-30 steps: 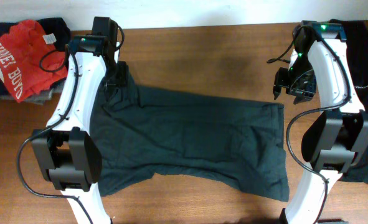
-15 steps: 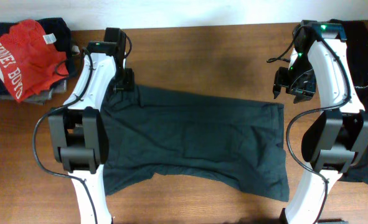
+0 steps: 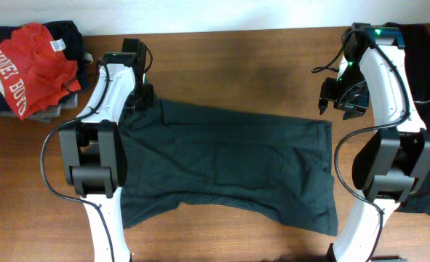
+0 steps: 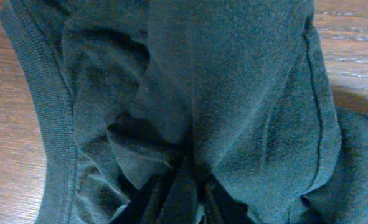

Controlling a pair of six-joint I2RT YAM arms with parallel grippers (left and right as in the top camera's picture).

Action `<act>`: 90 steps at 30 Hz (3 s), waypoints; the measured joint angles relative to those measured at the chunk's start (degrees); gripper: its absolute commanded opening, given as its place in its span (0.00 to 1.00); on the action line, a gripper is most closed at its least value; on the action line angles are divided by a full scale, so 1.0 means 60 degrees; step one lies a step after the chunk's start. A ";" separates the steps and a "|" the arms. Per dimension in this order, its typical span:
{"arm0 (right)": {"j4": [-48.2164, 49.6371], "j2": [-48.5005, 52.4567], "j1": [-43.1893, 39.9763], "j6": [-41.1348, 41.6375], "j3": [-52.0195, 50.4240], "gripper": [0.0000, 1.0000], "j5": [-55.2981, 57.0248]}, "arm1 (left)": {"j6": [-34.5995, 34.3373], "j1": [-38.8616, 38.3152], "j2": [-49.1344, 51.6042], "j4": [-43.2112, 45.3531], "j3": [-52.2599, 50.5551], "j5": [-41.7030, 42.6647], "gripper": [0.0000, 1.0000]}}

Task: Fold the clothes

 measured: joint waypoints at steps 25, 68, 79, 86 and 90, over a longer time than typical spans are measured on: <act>0.0310 0.0000 0.0310 -0.0015 0.0000 0.63 0.0000 | -0.0138 0.0157 0.0018 -0.3894 0.1974 -0.0004 0.11; 0.1133 0.0000 0.0397 0.0047 -0.0561 0.99 -0.0302 | -0.1257 0.1005 -0.3942 -0.5060 0.2426 0.0058 0.66; 0.1239 0.0000 0.0951 0.0284 -0.0561 0.99 -0.2805 | -0.2153 0.1009 -0.4619 -0.4637 0.0062 -0.0215 0.67; 0.1508 0.0000 0.1555 0.0342 -0.0568 0.99 -0.3362 | -0.2331 0.1450 -0.4550 -0.1351 -0.3515 0.0827 0.67; 0.1617 0.0000 0.1912 0.0379 -0.0576 0.99 -0.3453 | -0.1971 0.1916 -0.4528 0.0182 -0.4838 0.1683 0.67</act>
